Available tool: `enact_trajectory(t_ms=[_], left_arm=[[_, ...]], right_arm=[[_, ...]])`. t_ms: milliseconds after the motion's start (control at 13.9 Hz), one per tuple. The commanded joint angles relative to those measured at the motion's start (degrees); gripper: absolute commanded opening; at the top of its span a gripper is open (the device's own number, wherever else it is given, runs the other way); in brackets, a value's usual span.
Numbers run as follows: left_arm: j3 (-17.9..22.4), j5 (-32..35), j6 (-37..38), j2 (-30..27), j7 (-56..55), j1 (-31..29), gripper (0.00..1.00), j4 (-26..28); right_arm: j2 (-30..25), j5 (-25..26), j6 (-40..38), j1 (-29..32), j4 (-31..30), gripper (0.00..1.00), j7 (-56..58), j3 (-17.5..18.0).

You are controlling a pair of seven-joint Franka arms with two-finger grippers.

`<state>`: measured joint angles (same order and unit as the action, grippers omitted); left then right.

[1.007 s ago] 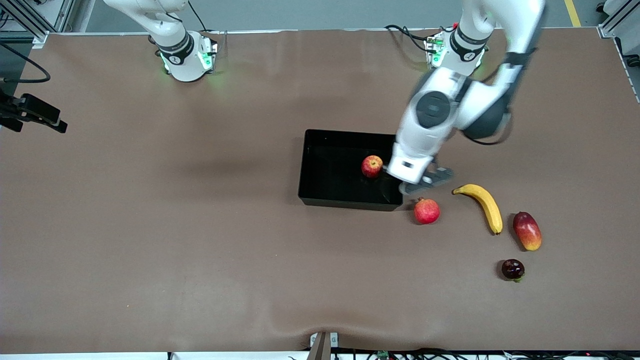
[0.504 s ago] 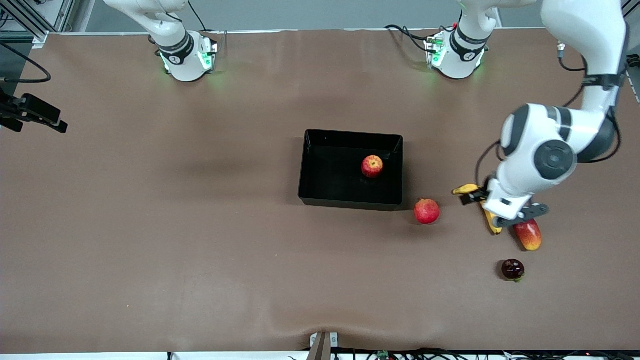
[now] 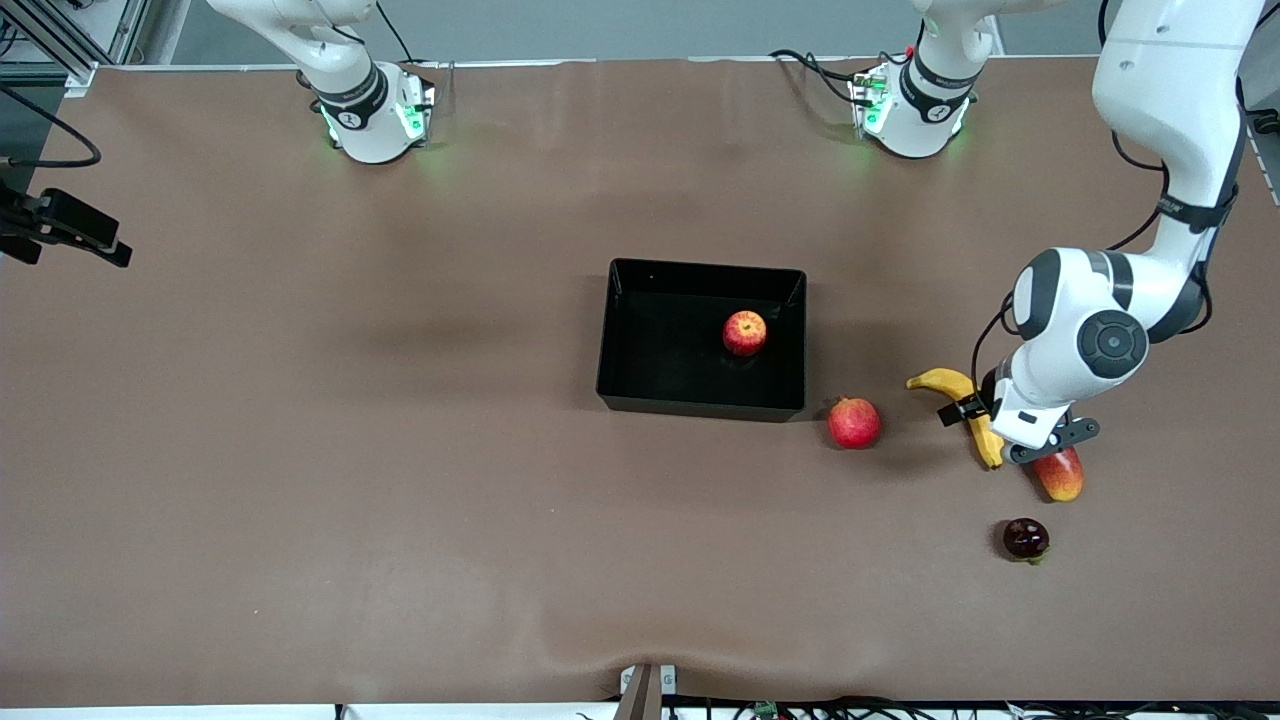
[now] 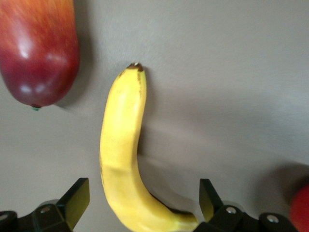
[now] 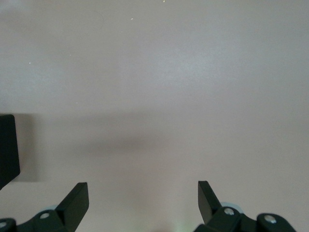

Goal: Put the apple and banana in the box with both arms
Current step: 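Move the left gripper to the yellow banana and grasp it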

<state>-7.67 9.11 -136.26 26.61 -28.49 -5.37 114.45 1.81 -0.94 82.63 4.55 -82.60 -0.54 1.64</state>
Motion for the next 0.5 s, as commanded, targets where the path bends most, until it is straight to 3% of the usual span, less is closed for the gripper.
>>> enact_trajectory(t_ms=[0, 216, 288, 360, 432], left_arm=[[-0.6, 2.0, -1.8, 0.6, -0.4, -1.8, 1.0, 1.3], [-0.7, 2.0, -2.2, 2.2, -0.4, -2.9, 0.99, 1.4], [-0.7, 2.0, -2.2, 2.6, -0.5, -2.9, 0.84, 1.4], [-0.6, 2.0, -2.2, 2.9, -0.5, -2.9, 0.59, 1.4], [-0.7, 2.0, -2.2, 3.0, -0.5, -2.9, 0.27, 1.4]], right_arm=[[0.2, 0.9, -0.4, 0.2, 0.9, 1.0, -0.8, 0.4], [0.2, 0.9, -0.4, 0.2, 0.9, 1.0, -0.8, 0.4], [0.2, 0.9, -0.4, 0.3, 0.9, 1.0, -0.8, 0.4], [0.2, 0.9, -0.4, 0.2, 0.9, 1.0, -0.8, 0.4], [0.2, 0.9, -0.4, 0.3, 0.9, 1.0, -0.8, 0.4]])
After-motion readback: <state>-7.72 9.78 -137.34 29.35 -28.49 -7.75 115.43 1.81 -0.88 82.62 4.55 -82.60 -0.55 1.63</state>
